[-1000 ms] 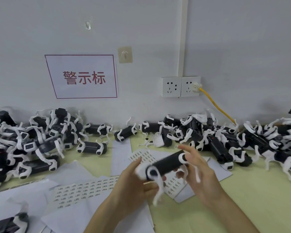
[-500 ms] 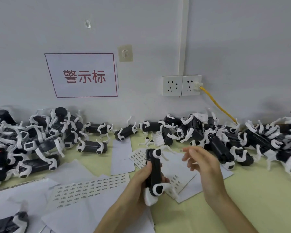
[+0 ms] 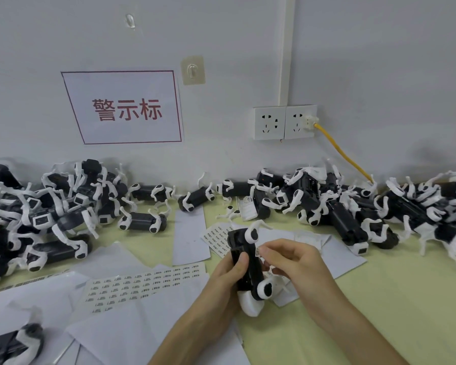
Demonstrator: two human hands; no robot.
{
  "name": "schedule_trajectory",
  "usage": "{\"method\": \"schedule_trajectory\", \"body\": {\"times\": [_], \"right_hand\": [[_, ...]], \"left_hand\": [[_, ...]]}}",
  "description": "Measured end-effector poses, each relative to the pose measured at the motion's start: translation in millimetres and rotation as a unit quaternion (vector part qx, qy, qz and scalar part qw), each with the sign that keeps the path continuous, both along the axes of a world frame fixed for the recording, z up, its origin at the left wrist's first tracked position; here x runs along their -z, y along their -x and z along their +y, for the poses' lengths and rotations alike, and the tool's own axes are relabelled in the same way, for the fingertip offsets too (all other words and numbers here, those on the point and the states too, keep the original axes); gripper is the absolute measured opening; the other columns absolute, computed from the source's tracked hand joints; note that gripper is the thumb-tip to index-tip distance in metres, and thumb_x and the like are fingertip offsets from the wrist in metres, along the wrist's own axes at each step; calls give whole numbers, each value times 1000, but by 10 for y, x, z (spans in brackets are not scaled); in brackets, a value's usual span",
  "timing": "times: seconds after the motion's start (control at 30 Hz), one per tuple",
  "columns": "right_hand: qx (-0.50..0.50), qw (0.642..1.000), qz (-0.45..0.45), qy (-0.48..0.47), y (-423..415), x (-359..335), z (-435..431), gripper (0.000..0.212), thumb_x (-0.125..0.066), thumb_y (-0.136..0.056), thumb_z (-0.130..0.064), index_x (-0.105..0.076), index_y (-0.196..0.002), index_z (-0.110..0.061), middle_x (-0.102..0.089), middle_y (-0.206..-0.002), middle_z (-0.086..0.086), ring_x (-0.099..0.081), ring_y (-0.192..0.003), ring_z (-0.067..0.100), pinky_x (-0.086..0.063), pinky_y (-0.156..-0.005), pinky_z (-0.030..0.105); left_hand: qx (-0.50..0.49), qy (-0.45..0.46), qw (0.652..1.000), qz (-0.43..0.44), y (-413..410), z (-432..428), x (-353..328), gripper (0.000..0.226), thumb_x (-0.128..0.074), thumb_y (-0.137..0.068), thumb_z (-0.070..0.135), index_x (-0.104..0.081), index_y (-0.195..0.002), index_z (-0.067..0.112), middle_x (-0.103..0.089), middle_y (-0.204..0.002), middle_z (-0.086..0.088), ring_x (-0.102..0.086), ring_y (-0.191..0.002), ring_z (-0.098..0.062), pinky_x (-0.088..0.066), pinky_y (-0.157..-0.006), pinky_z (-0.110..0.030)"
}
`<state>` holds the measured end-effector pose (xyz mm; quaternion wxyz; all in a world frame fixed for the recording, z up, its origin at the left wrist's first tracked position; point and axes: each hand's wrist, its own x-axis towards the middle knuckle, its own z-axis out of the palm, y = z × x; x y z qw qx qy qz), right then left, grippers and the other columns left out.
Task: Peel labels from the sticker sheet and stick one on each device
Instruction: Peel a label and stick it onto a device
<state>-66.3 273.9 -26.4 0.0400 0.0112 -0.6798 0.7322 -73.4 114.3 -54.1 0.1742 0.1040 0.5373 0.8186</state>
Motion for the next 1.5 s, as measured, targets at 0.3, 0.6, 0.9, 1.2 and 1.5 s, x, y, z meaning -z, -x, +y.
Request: {"method": "schedule_trajectory", "body": {"times": [0.3,0.6,0.9,1.2,1.5], "right_hand": [[53,994,62,-76,-4,4,-12,9,-80,-84,-14,-79,-80,-21,-77,-79,-3,-72,-73,11,-52,-66,15],[78,990,63,-100,-16,9,-22,19,-79,-85,-15,-78,-73,-30,-76,-75,-6,-71,-68,9,-50,-61,14],[87,989,59,-108,-21,3,-32,19,-79,-85,-15,-77,-72,-28,-75,-75,-7,-71,-69,9,-51,-62,15],[95,989,49,-105,-28,8,-42,12,-80,-84,-16,-77,-75,-23,-75,-73,-6,-71,-70,10,-48,-60,14],[72,996,-1,-50,-21,2,-21,15,-83,-80,-16,-80,-71,-28,-76,-71,-3,-68,-65,8,-48,-68,23]], "left_hand": [[12,26,999,23,10,12,50,52,-63,-91,36,-57,-138,15,-62,-137,-18,-63,-122,-25,-53,-101,-36],[1,48,998,51,11,43,116,55,-64,-90,34,-51,-142,20,-64,-138,-7,-58,-132,-26,-48,-110,-41],[-9,67,995,75,15,58,148,59,-64,-91,35,-46,-145,23,-63,-140,-3,-55,-135,-23,-39,-118,-48],[-6,81,993,84,17,57,162,57,-63,-91,37,-45,-145,26,-64,-139,2,-56,-134,-18,-42,-116,-41],[5,87,992,94,-12,46,131,59,-61,-94,36,-41,-149,30,-60,-145,4,-52,-139,-17,-34,-121,-48]]}}
